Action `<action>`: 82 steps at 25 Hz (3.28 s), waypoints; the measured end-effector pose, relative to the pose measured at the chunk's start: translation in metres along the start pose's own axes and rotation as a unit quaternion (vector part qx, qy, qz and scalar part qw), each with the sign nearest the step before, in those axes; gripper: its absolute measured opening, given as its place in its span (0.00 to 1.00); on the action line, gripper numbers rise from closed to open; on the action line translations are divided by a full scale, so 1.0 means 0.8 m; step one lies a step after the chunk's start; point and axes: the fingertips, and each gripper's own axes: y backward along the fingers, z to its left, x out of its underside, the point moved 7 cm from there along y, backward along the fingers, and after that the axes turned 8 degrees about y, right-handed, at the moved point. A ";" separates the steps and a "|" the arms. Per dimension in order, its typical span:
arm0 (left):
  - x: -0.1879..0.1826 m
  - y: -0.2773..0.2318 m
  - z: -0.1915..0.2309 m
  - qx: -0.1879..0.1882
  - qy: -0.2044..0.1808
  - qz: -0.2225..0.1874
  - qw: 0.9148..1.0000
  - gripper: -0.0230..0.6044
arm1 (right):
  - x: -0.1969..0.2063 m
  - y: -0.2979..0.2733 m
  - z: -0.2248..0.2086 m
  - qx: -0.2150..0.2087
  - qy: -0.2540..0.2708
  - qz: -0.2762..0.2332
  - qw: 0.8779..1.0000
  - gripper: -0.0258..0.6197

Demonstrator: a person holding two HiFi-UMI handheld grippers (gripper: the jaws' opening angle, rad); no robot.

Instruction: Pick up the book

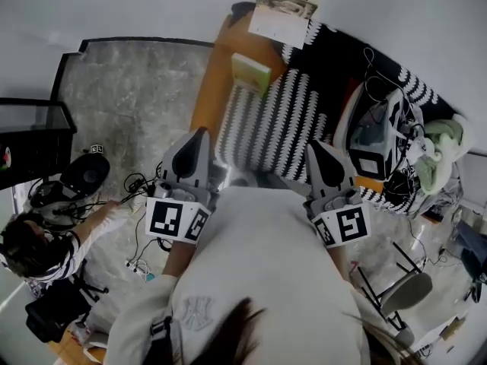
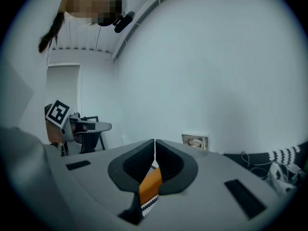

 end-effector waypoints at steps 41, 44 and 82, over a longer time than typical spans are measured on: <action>-0.047 -0.111 0.042 0.016 -0.010 0.028 0.999 0.05 | 0.002 -0.076 -0.081 0.034 -0.116 0.014 0.993 0.08; -0.047 -0.117 0.051 0.020 -0.008 0.035 0.999 0.05 | 0.004 -0.085 -0.079 0.033 -0.106 0.018 0.994 0.08; -0.011 -0.317 0.155 -0.024 0.033 0.159 0.986 0.05 | 0.293 -0.480 -0.168 -0.288 0.051 0.376 0.879 0.50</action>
